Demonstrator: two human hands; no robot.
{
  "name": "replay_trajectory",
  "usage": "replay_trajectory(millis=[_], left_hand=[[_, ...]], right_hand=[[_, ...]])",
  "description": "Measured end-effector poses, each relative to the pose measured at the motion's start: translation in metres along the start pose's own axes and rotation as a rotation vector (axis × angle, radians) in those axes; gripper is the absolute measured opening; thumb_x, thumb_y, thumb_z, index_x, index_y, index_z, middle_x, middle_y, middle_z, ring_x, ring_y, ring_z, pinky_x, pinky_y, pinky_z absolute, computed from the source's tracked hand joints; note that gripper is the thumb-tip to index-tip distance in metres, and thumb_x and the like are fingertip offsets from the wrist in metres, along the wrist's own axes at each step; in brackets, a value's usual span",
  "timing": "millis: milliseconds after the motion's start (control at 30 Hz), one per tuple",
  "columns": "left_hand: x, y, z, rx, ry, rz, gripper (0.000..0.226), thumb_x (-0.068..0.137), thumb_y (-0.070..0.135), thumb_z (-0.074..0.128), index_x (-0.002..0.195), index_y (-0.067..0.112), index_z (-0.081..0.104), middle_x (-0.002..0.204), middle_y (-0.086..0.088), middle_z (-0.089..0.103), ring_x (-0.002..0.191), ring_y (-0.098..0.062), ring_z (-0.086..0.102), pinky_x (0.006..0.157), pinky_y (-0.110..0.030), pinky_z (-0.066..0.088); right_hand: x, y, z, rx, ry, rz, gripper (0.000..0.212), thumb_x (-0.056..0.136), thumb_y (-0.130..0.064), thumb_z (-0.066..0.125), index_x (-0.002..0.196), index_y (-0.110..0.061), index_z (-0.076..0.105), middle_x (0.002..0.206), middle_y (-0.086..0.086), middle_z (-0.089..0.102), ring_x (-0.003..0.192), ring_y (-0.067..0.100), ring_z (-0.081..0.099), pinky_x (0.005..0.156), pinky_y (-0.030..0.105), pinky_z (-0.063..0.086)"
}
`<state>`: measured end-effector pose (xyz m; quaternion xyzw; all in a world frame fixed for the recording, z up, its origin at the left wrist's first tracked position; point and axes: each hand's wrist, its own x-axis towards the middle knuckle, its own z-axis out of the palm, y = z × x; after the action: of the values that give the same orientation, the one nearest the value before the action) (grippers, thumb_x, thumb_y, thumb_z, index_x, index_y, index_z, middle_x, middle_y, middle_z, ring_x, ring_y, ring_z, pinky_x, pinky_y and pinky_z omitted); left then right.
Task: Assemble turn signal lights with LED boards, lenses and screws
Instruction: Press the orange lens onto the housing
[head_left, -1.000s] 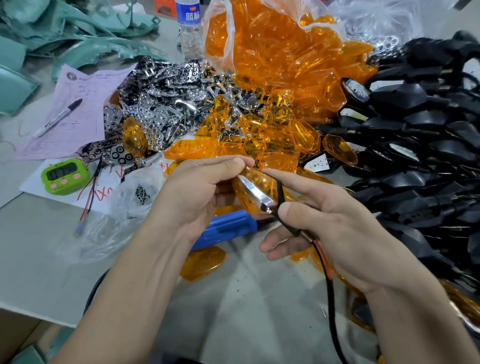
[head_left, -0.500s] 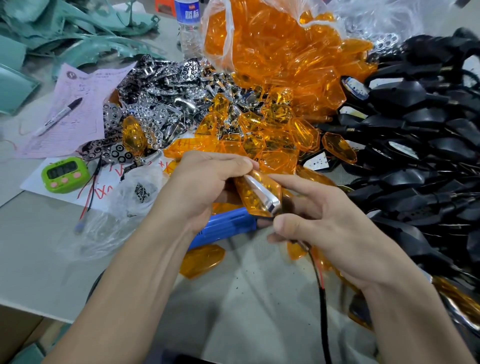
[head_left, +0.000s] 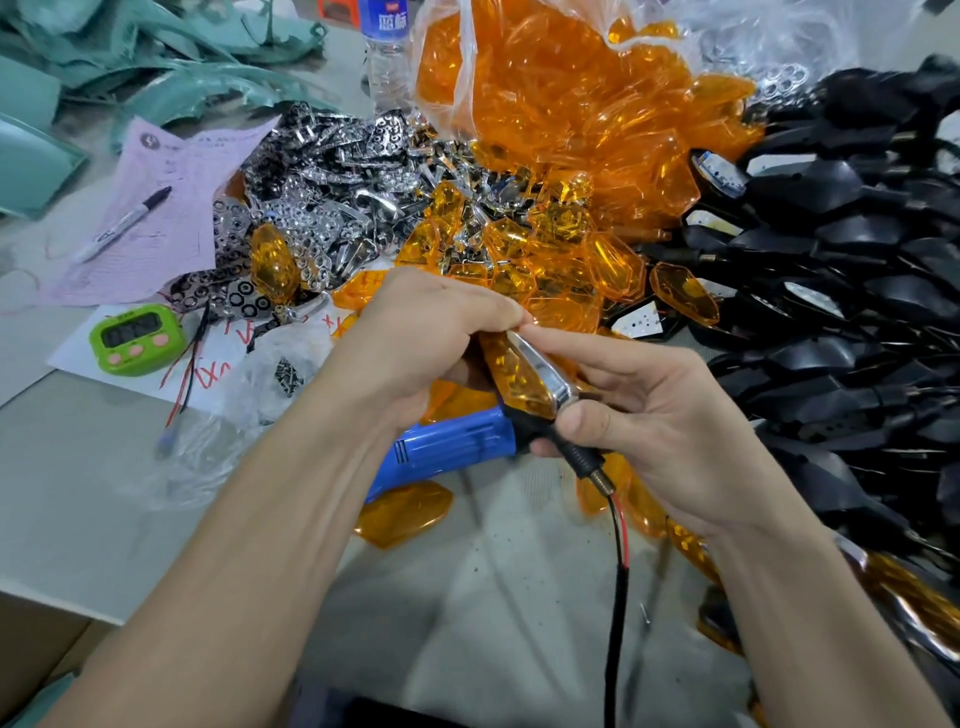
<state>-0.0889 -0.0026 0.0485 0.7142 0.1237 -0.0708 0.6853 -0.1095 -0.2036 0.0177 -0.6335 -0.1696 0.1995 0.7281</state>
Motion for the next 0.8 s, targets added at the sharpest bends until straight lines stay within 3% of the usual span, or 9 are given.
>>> replay_trajectory(millis=[100, 300, 433, 633, 700, 800], left_hand=[[-0.002, 0.002, 0.0, -0.016, -0.024, 0.014, 0.014, 0.089, 0.003, 0.073, 0.077, 0.004, 0.08, 0.067, -0.012, 0.074, 0.056, -0.019, 0.072, 0.047, -0.028, 0.056], [-0.003, 0.003, 0.004, 0.011, -0.037, 0.087, 0.015, 0.091, 0.004, 0.074, 0.078, 0.007, 0.081, 0.072, -0.014, 0.077, 0.063, -0.025, 0.076, 0.051, -0.029, 0.059], [-0.005, 0.001, 0.005, 0.009, -0.032, 0.099, 0.014, 0.091, 0.006, 0.074, 0.081, 0.009, 0.082, 0.07, -0.01, 0.077, 0.063, -0.023, 0.076, 0.052, -0.028, 0.059], [-0.003, 0.0, 0.007, 0.15, 0.036, 0.303, 0.012, 0.09, 0.018, 0.079, 0.081, 0.024, 0.084, 0.075, 0.003, 0.078, 0.073, -0.019, 0.077, 0.066, -0.042, 0.066], [-0.004, -0.001, 0.006, 0.088, -0.002, 0.281, 0.011, 0.093, 0.02, 0.077, 0.086, 0.023, 0.084, 0.079, 0.0, 0.079, 0.077, -0.02, 0.077, 0.071, -0.045, 0.066], [-0.006, -0.003, 0.001, -0.097, -0.134, 0.173, 0.017, 0.099, 0.022, 0.066, 0.103, 0.016, 0.081, 0.096, -0.008, 0.08, 0.09, -0.025, 0.078, 0.071, -0.037, 0.064]], right_hand=[[-0.001, -0.001, 0.0, 0.029, 0.009, -0.02, 0.055, 0.078, -0.006, 0.078, 0.132, -0.014, 0.069, 0.127, 0.017, 0.072, 0.104, 0.056, 0.066, 0.076, 0.037, 0.064], [-0.005, -0.003, 0.0, -0.006, 0.048, -0.004, 0.064, 0.073, 0.01, 0.08, 0.128, -0.023, 0.072, 0.13, 0.007, 0.072, 0.102, 0.035, 0.075, 0.081, 0.042, 0.064], [-0.009, -0.015, -0.001, -0.089, 0.025, 0.014, 0.06, 0.074, -0.014, 0.086, 0.131, -0.029, 0.072, 0.133, 0.005, 0.071, 0.117, 0.031, 0.071, 0.097, 0.056, 0.057], [-0.01, -0.012, 0.02, 0.166, 0.203, -0.009, 0.046, 0.073, 0.003, 0.072, 0.116, -0.012, 0.077, 0.121, 0.015, 0.075, 0.099, 0.038, 0.071, 0.087, 0.052, 0.063], [-0.01, -0.012, 0.022, 0.205, 0.238, -0.019, 0.046, 0.072, 0.005, 0.07, 0.115, -0.009, 0.077, 0.122, 0.017, 0.075, 0.097, 0.041, 0.067, 0.083, 0.05, 0.064], [-0.009, -0.013, 0.022, 0.205, 0.269, -0.047, 0.046, 0.07, 0.006, 0.069, 0.112, -0.009, 0.078, 0.123, 0.018, 0.074, 0.103, 0.042, 0.068, 0.079, 0.044, 0.064]])
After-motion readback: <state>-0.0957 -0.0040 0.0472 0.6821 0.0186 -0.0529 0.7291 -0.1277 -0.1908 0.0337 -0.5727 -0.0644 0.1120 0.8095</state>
